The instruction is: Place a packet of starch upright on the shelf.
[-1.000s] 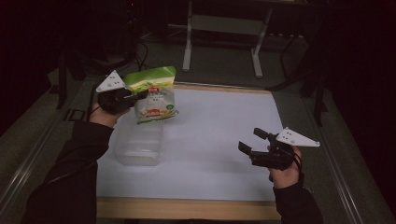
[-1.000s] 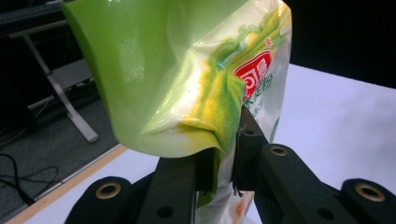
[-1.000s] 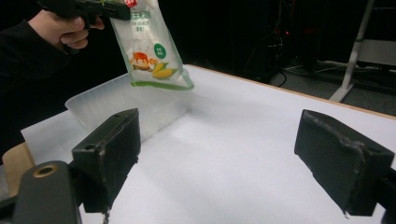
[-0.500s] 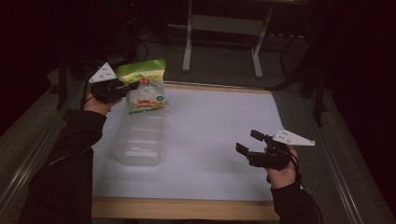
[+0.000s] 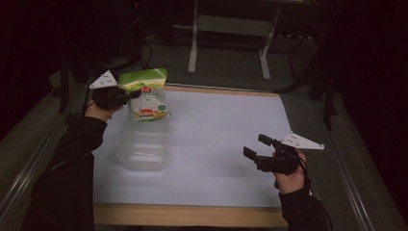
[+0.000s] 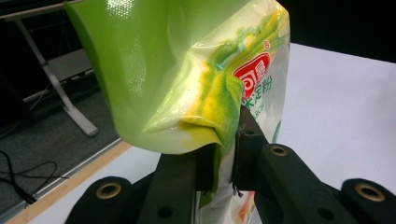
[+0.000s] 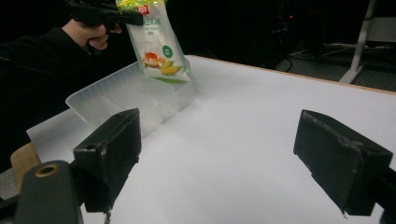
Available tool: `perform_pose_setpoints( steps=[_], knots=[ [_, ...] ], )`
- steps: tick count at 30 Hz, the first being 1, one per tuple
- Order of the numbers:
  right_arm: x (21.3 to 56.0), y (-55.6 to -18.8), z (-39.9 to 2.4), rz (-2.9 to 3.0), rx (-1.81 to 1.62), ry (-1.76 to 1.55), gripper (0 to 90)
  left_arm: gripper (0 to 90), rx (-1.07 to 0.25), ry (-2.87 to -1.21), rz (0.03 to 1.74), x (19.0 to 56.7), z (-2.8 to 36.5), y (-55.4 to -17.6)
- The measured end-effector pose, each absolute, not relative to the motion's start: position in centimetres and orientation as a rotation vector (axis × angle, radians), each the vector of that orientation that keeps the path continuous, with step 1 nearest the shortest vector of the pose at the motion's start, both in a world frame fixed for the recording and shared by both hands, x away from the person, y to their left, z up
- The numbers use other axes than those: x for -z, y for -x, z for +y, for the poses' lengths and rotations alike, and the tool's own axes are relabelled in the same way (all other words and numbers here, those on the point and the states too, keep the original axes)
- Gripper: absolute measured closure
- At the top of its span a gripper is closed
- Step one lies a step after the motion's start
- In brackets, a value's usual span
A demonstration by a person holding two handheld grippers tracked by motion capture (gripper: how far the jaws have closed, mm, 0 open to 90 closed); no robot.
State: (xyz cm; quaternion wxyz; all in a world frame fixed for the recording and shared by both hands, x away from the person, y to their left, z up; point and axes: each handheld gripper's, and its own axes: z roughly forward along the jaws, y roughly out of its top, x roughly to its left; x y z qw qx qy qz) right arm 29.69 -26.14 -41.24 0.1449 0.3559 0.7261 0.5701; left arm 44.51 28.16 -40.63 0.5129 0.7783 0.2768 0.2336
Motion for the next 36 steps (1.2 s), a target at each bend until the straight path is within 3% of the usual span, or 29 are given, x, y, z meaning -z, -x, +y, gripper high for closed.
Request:
perform_pose_setpoints(
  steps=[12, 19, 25, 33, 34, 36],
  knots=[
    [41.3, -29.7, -25.7, 2.102, -1.645, -1.024, 15.0, 81.6, -0.555, -1.936, 0.662, 40.4, 28.3, -44.6],
    [41.4, -29.6, -25.8, 2.104, -1.647, -1.018, 15.0, 81.7, -0.601, -1.992, 0.670, 42.3, 28.0, -45.0],
    [41.4, -29.5, -26.0, 2.100, -1.649, -1.024, 15.0, 81.7, -0.561, -2.103, 0.646, 44.1, 25.7, -45.7],
    [41.7, -29.3, -26.4, 2.104, -1.649, -1.036, 15.0, 81.4, -0.564, -2.072, 0.704, 44.8, 25.9, -45.6],
    [41.7, -29.3, -26.3, 2.107, -1.652, -1.034, 15.0, 80.8, -0.567, -2.078, 0.714, 44.7, 25.8, -45.6],
    [41.7, -29.3, -26.2, 2.116, -1.649, -1.026, 15.0, 70.9, -0.559, -2.073, 0.734, 44.5, 25.7, -45.6]
  ],
)
